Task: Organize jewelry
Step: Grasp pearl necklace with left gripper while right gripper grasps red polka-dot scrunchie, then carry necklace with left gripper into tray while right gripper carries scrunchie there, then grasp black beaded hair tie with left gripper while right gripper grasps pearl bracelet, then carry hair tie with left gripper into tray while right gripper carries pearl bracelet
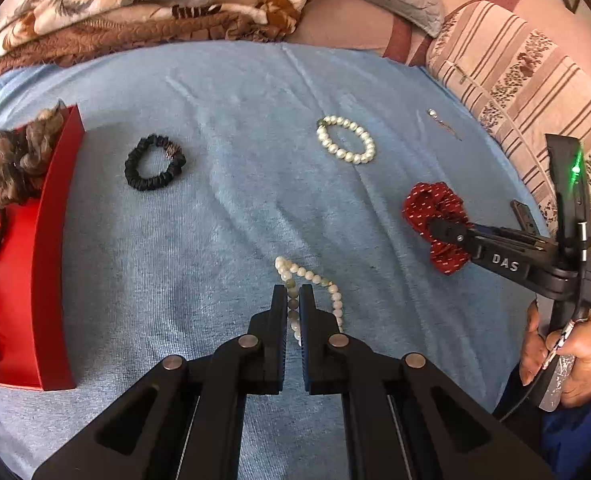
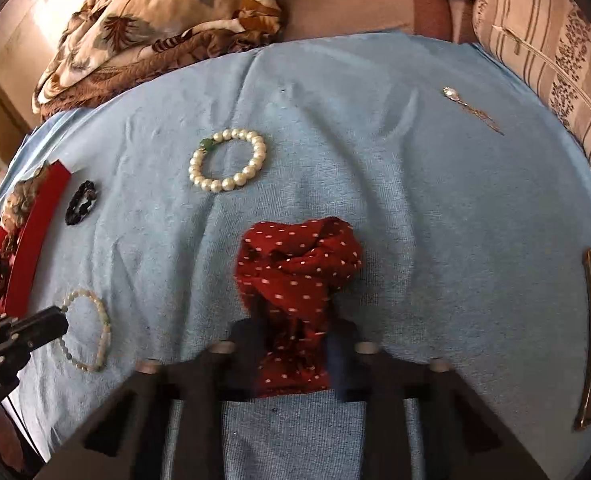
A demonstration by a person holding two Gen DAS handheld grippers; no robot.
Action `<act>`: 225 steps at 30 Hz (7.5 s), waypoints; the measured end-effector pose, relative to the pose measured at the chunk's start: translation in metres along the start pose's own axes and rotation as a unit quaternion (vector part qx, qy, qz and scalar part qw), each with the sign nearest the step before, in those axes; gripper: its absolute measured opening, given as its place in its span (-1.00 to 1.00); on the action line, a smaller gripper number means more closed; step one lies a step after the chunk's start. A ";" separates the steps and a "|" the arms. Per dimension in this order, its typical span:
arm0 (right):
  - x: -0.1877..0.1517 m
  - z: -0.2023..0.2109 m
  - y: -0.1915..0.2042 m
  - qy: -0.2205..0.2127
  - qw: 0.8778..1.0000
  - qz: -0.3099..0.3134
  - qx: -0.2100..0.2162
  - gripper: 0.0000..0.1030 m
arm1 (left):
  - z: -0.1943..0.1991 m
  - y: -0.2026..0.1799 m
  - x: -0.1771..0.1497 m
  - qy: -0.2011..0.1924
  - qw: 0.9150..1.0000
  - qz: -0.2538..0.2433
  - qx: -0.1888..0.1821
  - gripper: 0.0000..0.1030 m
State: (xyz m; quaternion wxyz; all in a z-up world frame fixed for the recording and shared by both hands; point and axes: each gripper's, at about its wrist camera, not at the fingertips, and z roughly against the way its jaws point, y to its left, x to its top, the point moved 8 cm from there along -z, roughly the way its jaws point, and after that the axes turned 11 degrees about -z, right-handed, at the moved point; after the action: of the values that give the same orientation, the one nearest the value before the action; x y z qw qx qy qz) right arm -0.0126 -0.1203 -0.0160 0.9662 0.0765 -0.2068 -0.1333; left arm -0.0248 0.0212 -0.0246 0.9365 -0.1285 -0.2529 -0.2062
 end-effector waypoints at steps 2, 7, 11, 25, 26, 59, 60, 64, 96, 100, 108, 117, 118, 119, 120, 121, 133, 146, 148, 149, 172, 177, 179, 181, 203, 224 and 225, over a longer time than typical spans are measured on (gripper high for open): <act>0.000 0.003 -0.001 -0.006 1.000 -0.003 0.000 -0.64 | 0.007 -0.003 0.001 -0.010 1.000 -0.003 -0.001 -0.89; 0.003 0.024 -0.011 -0.049 0.999 -0.017 -0.008 -0.65 | 0.043 -0.006 0.005 -0.040 0.999 -0.004 -0.016 -0.89; -0.001 0.047 -0.013 -0.087 0.996 -0.034 0.000 -0.65 | 0.077 -0.002 0.014 -0.073 0.997 -0.012 -0.011 -0.89; -0.029 0.111 0.035 -0.127 0.991 -0.028 0.041 -0.65 | 0.166 0.051 0.017 -0.159 0.987 0.010 0.023 -0.89; -0.030 0.114 0.044 -0.126 0.991 -0.024 0.046 -0.65 | 0.169 0.055 0.016 -0.162 0.987 0.012 0.024 -0.89; -0.045 0.039 0.340 0.007 0.966 0.123 0.229 -0.64 | 0.129 0.197 -0.068 -0.085 0.985 0.150 -0.005 -0.89; -0.046 0.031 0.347 0.014 0.965 0.129 0.227 -0.64 | 0.124 0.200 -0.072 -0.074 0.985 0.153 -0.002 -0.89; -0.054 -0.006 0.366 0.046 0.966 0.147 0.208 -0.64 | 0.120 0.209 -0.080 -0.055 0.985 0.166 0.009 -0.89; -0.083 0.048 0.202 -0.040 0.989 0.113 0.092 0.22 | 0.164 0.264 -0.076 -0.124 0.961 0.218 0.121 -0.19; -0.087 0.056 0.158 -0.042 0.993 0.075 0.079 0.22 | 0.145 0.254 -0.075 -0.091 0.969 0.189 0.133 -0.19; -0.093 0.071 0.114 -0.052 0.996 0.030 0.067 0.22 | 0.124 0.253 -0.079 -0.047 0.965 0.162 0.201 -0.19; -0.091 0.085 0.074 -0.067 0.996 0.003 0.058 0.22 | 0.163 0.236 -0.061 -0.141 0.949 0.155 0.233 -0.18; -0.089 0.086 0.069 -0.068 0.996 0.000 0.057 0.22 | 0.165 0.232 -0.059 -0.145 0.949 0.150 0.236 -0.18; -0.087 0.087 0.064 -0.070 0.996 -0.002 0.057 0.22 | 0.167 0.226 -0.058 -0.147 0.949 0.144 0.239 -0.18; -0.084 0.088 0.061 -0.071 0.996 -0.004 0.058 0.22 | 0.168 0.219 -0.058 -0.146 0.950 0.139 0.240 -0.18; -0.078 0.088 0.057 -0.074 0.995 -0.006 0.059 0.22 | 0.169 0.214 -0.056 -0.145 0.951 0.137 0.236 -0.18; 0.004 0.044 0.023 -0.070 0.994 -0.043 0.078 0.22 | 0.130 0.133 0.019 -0.103 0.978 0.080 0.161 -0.18; 0.056 -0.020 0.016 -0.020 0.993 -0.060 0.103 0.07 | -0.013 0.149 0.065 0.019 0.986 0.061 0.153 -0.35; 0.060 -0.026 0.021 -0.025 0.994 -0.046 0.096 0.07 | -0.025 0.157 0.062 0.029 0.985 0.072 0.151 -0.37; 0.062 -0.029 0.022 -0.026 0.994 -0.043 0.094 0.07 | -0.029 0.159 0.061 0.031 0.985 0.076 0.151 -0.37; 0.082 -0.057 0.042 -0.069 0.997 0.033 0.019 -0.79 | -0.052 0.148 0.062 0.038 0.984 0.023 0.173 -0.86; 0.082 -0.040 0.050 -0.076 0.996 0.016 0.054 -0.79 | -0.032 0.128 0.067 0.012 0.988 0.020 0.155 -0.86; 0.082 -0.028 0.053 -0.085 0.994 0.011 0.068 -0.79 | -0.019 0.119 0.070 0.000 0.989 0.018 0.148 -0.86; 0.083 -0.020 0.055 -0.091 0.993 0.006 0.079 -0.79 | -0.004 0.109 0.073 -0.014 0.990 0.015 0.141 -0.86; 0.036 0.056 0.083 -0.131 0.983 0.024 0.124 -0.79 | 0.131 0.141 0.018 -0.105 0.983 0.080 0.128 -0.86; -0.002 0.095 0.224 -0.108 0.973 0.131 0.157 -0.79 | 0.157 0.310 -0.054 -0.144 0.943 0.271 0.131 -0.86; -0.003 0.094 0.236 -0.102 0.972 0.136 0.162 -0.79 | 0.156 0.315 -0.054 -0.147 0.942 0.275 0.126 -0.86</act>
State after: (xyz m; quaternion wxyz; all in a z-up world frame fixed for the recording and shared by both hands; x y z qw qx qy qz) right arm -0.0014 0.0971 0.1159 0.9237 0.1894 -0.3320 0.0273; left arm 0.0091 0.3705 0.0345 0.9177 -0.1029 -0.3663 0.1144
